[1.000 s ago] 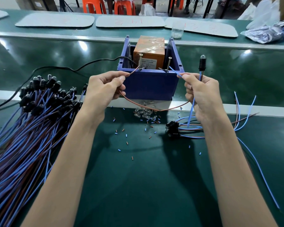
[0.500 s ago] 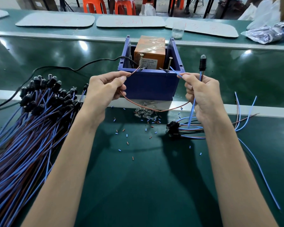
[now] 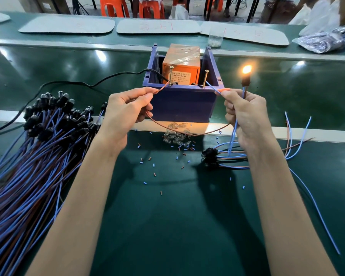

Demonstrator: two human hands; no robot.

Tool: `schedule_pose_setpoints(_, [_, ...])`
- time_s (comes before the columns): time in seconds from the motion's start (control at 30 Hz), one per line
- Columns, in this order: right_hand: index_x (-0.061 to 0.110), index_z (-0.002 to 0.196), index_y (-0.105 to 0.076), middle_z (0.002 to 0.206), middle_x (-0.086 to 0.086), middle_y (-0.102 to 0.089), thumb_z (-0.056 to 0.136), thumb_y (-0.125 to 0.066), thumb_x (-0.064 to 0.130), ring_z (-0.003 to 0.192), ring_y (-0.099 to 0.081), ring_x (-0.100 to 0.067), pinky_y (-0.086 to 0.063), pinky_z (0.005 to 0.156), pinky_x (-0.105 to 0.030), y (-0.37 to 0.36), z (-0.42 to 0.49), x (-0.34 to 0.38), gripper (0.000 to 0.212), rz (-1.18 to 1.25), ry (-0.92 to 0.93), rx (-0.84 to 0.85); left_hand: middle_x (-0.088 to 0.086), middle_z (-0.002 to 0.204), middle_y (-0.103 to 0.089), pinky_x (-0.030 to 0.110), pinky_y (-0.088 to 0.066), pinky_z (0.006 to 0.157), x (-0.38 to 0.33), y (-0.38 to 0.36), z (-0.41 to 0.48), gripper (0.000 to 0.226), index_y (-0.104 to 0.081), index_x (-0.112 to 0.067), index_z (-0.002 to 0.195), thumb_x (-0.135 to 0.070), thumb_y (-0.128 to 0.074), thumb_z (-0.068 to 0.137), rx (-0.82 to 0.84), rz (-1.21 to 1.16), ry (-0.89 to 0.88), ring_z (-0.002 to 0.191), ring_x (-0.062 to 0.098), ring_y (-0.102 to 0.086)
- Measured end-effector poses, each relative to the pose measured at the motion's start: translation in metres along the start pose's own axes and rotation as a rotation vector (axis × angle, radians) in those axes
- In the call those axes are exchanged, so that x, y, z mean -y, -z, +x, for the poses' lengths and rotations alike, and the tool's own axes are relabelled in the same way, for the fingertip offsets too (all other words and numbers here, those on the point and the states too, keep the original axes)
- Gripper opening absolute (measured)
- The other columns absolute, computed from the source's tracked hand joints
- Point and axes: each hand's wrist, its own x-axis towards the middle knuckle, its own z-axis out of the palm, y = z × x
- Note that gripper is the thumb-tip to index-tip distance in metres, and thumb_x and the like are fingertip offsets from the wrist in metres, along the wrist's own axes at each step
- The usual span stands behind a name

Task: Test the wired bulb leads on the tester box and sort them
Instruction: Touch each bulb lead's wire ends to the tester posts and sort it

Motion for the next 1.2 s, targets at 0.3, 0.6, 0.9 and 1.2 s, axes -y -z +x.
schedule_pose_setpoints(0.3, [0.008, 0.076, -0.064, 0.047, 0.012, -0.037, 0.090, -0.057, 0.003, 0.044, -0.026, -0.003, -0.022, 0.038, -0.013, 0.002, -0.002, 0.004, 0.017, -0.046, -0.006, 0.011, -0.013, 0.056, -0.059, 0.013, -0.044, 0.056, -0.001, 0.000, 0.001, 0.023, -0.073, -0.030, 0.087, -0.015, -0.057, 0.094, -0.001, 0.012, -0.008, 0.054, 0.003, -0.056])
schedule_pose_setpoints(0.6, [0.033, 0.082, -0.070, 0.085, 0.007, -0.058, 0.100, -0.040, 0.036, 0.079, -0.051, 0.004, -0.033, 0.070, -0.007, 0.043, 0.001, 0.038, 0.034, -0.615, 0.150, -0.107, -0.003, 0.071, -0.072, 0.009, -0.044, 0.054, -0.007, -0.020, -0.011, 0.010, -0.065, -0.015, 0.083, -0.009, -0.064, 0.090, 0.273, 0.071, -0.063, 0.059, 0.006, -0.064])
schedule_pose_setpoints(0.9, [0.003, 0.116, -0.066, 0.115, -0.021, -0.057, 0.098, -0.045, 0.015, 0.099, -0.059, -0.020, -0.041, 0.099, -0.019, 0.051, -0.006, 0.042, 0.031, -0.811, 0.611, -0.415, -0.033, 0.083, -0.067, 0.011, -0.047, 0.078, 0.001, -0.028, -0.015, 0.028, -0.064, -0.038, 0.111, -0.033, -0.071, 0.084, 0.546, 0.358, -0.058, 0.078, -0.005, -0.065])
schedule_pose_setpoints(1.2, [-0.002, 0.121, -0.062, 0.150, -0.024, -0.032, 0.090, -0.046, -0.003, 0.136, -0.036, -0.036, -0.025, 0.114, -0.024, 0.042, -0.010, 0.036, 0.035, -1.087, 0.697, -0.401, -0.015, 0.106, -0.068, 0.036, -0.052, 0.094, 0.003, -0.019, -0.010, 0.017, -0.063, -0.037, 0.107, -0.034, -0.062, 0.091, 0.532, 0.401, -0.068, 0.094, 0.005, -0.066])
